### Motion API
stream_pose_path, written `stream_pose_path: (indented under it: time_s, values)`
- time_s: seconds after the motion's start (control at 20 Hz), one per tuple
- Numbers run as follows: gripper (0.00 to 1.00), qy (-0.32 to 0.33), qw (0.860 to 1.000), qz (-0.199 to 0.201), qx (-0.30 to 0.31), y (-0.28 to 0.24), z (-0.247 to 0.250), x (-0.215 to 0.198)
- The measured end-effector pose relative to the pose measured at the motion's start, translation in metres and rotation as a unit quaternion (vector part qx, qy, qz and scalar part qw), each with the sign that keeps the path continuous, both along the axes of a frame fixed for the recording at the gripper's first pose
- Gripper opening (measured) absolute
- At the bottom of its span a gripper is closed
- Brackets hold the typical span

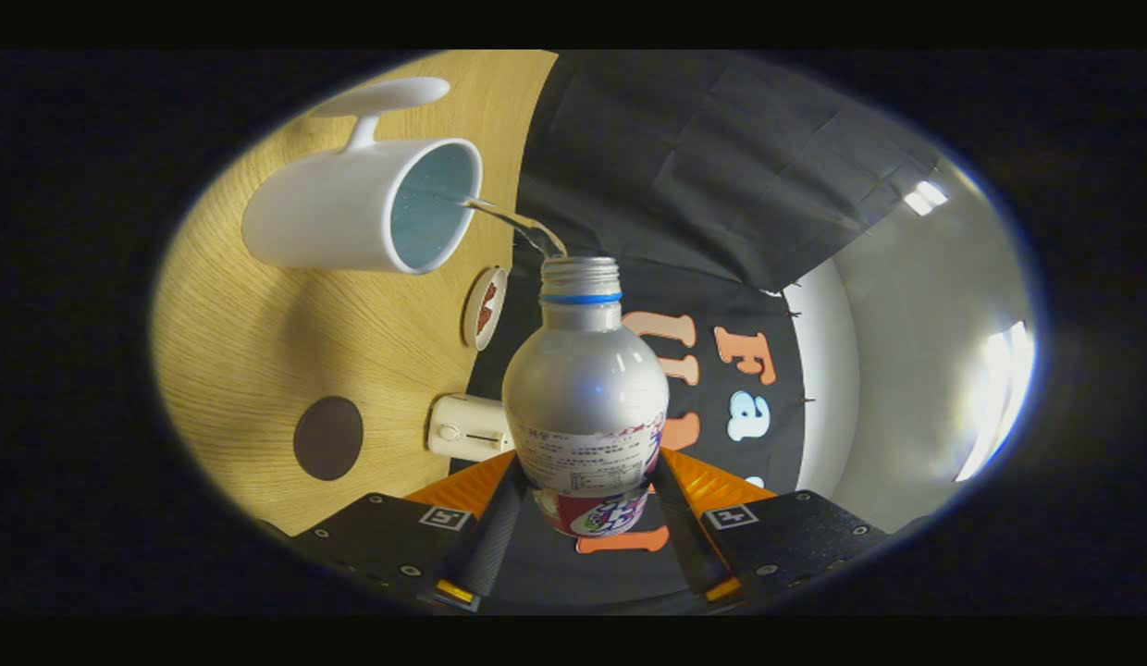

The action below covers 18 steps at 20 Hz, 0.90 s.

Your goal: Take the bottle from table, then pour the juice into the cup, finally place the bottle on the coaster

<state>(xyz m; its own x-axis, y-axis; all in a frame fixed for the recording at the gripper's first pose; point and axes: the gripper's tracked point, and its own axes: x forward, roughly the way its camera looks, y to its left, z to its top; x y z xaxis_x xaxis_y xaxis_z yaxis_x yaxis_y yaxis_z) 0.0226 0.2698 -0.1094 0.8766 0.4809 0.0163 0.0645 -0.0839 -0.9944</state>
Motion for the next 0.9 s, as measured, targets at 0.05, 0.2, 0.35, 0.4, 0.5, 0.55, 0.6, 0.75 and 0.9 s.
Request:
stream_pose_path:
  time_s: [0.05,0.2,0.35,0.4,0.5,0.55,0.6,0.75,0.9]
  values:
    - [0.76,0.000,1.000,0.001,-0.001,0.000,0.000,0.000]
    - [0.76,0.000,1.000,0.004,-0.004,0.001,0.000,0.000]
    - [0.76,-0.007,1.000,0.007,-0.013,0.002,0.002,-0.003]
    - [0.76,-0.008,1.000,0.009,-0.013,0.002,0.003,-0.003]
    - [0.76,-0.008,1.000,0.010,-0.017,0.003,-0.002,-0.003]
    - [0.76,-0.012,1.000,0.010,-0.023,0.004,-0.003,-0.003]
    - [0.76,-0.015,0.999,0.012,-0.029,0.007,-0.003,-0.002]
    - [0.77,-0.031,0.999,0.013,-0.039,0.008,-0.003,-0.002]
    - [0.76,-0.032,0.999,0.019,-0.040,0.012,-0.005,-0.004]
